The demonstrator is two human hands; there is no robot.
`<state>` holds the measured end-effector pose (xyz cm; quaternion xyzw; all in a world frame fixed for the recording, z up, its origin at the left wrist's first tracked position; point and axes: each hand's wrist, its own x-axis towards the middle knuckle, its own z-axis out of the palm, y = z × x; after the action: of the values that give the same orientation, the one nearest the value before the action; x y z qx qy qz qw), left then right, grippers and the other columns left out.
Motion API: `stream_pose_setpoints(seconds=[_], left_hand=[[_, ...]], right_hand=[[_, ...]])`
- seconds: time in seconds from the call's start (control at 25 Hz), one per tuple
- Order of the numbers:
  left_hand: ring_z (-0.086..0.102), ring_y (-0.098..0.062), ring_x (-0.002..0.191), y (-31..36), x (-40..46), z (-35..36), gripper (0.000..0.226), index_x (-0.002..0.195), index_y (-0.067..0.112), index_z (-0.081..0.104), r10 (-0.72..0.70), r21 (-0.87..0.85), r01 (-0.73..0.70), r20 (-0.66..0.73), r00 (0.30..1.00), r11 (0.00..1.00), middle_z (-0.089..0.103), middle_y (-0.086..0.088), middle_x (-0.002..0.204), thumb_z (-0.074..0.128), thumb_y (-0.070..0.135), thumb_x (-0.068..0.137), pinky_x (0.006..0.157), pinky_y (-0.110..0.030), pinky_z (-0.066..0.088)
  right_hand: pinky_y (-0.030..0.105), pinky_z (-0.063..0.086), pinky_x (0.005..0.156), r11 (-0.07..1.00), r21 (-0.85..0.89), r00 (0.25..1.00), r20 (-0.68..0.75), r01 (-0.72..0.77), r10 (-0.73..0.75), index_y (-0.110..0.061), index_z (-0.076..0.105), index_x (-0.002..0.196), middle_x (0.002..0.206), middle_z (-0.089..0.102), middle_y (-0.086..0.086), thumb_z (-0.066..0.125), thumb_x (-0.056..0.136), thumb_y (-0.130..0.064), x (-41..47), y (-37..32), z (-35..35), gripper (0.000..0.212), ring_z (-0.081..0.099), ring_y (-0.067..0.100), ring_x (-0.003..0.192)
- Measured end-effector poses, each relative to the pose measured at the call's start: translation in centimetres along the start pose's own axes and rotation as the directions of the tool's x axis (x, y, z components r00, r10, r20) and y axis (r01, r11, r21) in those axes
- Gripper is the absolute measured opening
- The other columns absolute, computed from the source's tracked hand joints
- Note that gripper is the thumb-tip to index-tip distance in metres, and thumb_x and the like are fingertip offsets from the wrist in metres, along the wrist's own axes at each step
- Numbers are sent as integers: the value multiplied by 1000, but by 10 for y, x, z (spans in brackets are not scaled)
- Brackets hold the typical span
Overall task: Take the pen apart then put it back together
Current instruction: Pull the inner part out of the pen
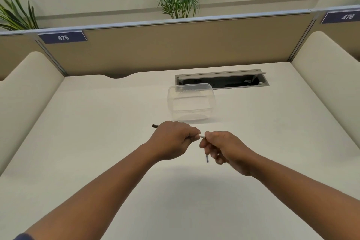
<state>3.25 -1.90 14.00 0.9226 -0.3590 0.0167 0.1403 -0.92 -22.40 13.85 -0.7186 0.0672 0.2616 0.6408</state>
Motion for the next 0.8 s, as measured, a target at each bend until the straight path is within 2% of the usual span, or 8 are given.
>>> stream_pose_setpoints(seconds=[0.08, 0.16, 0.32, 0.44, 0.52, 0.6, 0.72, 0.8], left_hand=[[49, -20, 60, -3, 1, 3, 27, 86, 26, 61, 49, 82, -45, -50, 998, 996, 51, 5, 62, 41, 39, 100, 54, -37, 46], [50, -21, 60, -3, 1, 5, 29, 90, 28, 64, 55, 133, -46, -60, 997, 990, 52, 5, 63, 39, 40, 100, 53, -37, 45], [54, -15, 70, 4, 0, 0, 30, 94, 30, 64, -117, -91, 127, 104, 988, 988, 59, 8, 70, 40, 45, 103, 60, -32, 46], [53, -2, 72, 7, 3, -8, 25, 94, 40, 67, -254, -305, 380, 381, 889, 873, 58, 21, 72, 45, 49, 101, 71, -29, 47], [52, -1, 71, 9, 3, -10, 24, 93, 42, 68, -243, -332, 402, 430, 870, 853, 57, 22, 72, 46, 49, 101, 72, -29, 46], [55, -6, 74, 7, 2, -6, 26, 97, 39, 66, -233, -255, 337, 364, 902, 906, 61, 16, 74, 43, 50, 102, 70, -31, 46], [54, -15, 72, 2, -2, 7, 30, 93, 30, 61, -112, -81, 123, 135, 985, 989, 62, 7, 74, 38, 47, 103, 62, -34, 48], [50, -16, 64, -1, -3, 13, 30, 85, 26, 56, -17, -2, 17, 54, 998, 1000, 56, 4, 66, 38, 43, 102, 58, -39, 48]], right_hand=[[23, 29, 46, 966, 203, 986, 82, -161, 147, -8, 69, 86, 65, 58, 1, 49, 101, -41, -2, -4, -1, 42, 42, 13, 53], [23, 24, 46, 962, 220, 986, 79, -164, 150, -10, 66, 82, 62, 54, 0, 49, 101, -38, -1, -4, -1, 38, 37, 12, 51], [25, 35, 52, 953, -270, 982, -88, 139, -168, -14, 64, 73, 61, 54, -3, 47, 102, -33, 3, 6, 3, 38, 42, 12, 54], [33, 44, 57, 486, -788, 812, 30, 378, -584, -17, 64, 81, 70, 60, -6, 42, 101, -34, 12, 27, -6, 34, 50, 16, 64], [33, 42, 53, 219, -887, 699, 147, 406, -700, -18, 63, 85, 72, 58, -7, 42, 100, -35, 16, 36, -13, 31, 48, 17, 66], [28, 39, 55, 364, -837, 739, 68, 408, -671, -22, 61, 81, 66, 55, -12, 46, 101, -35, 15, 35, -12, 28, 46, 10, 63], [23, 36, 56, 937, -303, 981, -25, 174, -190, -17, 65, 76, 62, 57, -10, 50, 101, -39, 10, 17, -4, 37, 45, 7, 56], [24, 31, 49, 997, 17, 994, 70, -81, 79, -13, 66, 79, 64, 57, 0, 49, 101, -43, 7, 9, -4, 41, 41, 13, 55]])
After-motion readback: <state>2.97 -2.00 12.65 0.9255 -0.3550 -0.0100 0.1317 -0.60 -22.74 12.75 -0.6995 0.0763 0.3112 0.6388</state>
